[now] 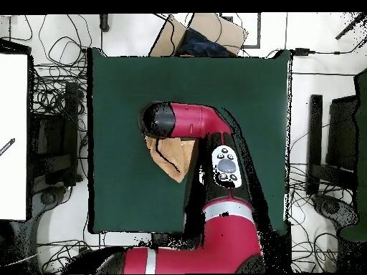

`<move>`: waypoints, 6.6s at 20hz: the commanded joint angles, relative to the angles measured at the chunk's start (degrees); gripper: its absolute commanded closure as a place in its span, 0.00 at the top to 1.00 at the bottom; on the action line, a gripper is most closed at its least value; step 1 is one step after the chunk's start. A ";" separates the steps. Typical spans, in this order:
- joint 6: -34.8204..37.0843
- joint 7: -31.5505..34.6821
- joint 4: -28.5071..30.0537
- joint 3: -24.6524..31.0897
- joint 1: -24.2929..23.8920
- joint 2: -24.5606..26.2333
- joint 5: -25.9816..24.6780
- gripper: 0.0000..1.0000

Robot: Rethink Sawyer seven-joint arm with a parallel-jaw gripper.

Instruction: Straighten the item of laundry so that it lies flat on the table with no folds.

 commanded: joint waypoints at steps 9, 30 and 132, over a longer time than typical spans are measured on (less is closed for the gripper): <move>-1.44 9.32 11.73 3.50 1.01 -4.49 2.01 1.00; -2.34 4.28 1.98 4.61 0.23 4.09 -0.89 0.00; 4.44 11.05 18.56 0.49 3.77 -13.56 4.38 0.00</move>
